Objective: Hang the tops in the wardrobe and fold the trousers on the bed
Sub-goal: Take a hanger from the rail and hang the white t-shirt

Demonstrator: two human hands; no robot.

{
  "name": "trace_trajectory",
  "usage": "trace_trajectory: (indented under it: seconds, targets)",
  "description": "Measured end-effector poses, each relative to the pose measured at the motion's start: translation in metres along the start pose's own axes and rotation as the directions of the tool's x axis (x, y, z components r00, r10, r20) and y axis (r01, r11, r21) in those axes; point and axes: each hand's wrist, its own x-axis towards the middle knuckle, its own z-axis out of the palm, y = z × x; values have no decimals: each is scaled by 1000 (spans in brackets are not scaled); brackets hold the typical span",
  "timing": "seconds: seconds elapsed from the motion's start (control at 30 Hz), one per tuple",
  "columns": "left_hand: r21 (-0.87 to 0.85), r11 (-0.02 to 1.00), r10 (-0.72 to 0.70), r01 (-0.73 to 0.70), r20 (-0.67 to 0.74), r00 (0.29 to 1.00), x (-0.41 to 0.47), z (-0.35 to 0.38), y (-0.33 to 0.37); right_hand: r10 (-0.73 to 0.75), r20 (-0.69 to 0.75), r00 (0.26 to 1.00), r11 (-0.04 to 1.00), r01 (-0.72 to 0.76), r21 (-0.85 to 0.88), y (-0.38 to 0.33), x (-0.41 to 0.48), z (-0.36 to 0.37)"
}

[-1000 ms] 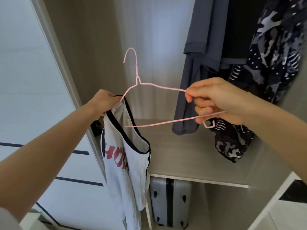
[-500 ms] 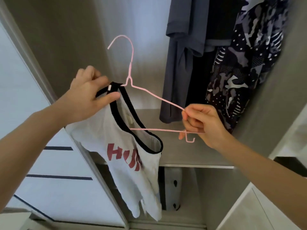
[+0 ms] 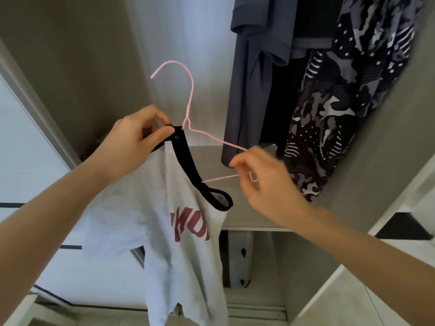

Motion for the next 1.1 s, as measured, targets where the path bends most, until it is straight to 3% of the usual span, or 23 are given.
trace_trajectory:
  seconds: [0.13, 0.3, 0.4, 0.53, 0.63, 0.7, 0.83, 1.0, 1.1]
  targets:
    - [-144, 990, -17, 6, -75, 997, 4, 0, 3, 118, 350, 929, 989, -143, 47, -6, -17, 37]
    - [-257, 966, -5, -15, -77, 997, 8, -4, 2, 171, 564, 808, 965, -254, 71, 5, -12, 50]
    - [-305, 952, -19, -5, -77, 997, 9, -4, -2, 145, 646, 750, 989, -122, -80, 25, -10, 57]
    - [-336, 941, -71, 44, -69, 995, 9, -6, -10, 75, 652, 755, 970, 97, -224, 48, -13, 50]
    - [-262, 962, -86, 74, -33, 996, 9, -11, -20, 67, 636, 769, 924, 193, -330, 62, -12, 31]
    - [-250, 965, -84, 76, -23, 996, 9, -15, -23, 86, 617, 782, 920, 175, -351, 74, -10, 18]
    - [-203, 978, -57, 57, 4, 998, 8, -12, -29, 103, 595, 797, 970, 52, -237, 96, -1, -8]
    - [-145, 987, -61, 72, 78, 995, 11, -7, -34, 34, 467, 884, 959, 104, -265, 95, 4, -30]
    - [-234, 971, -37, 58, 93, 995, 17, -4, -22, 81, 433, 898, 996, -61, -61, 76, 13, -31]
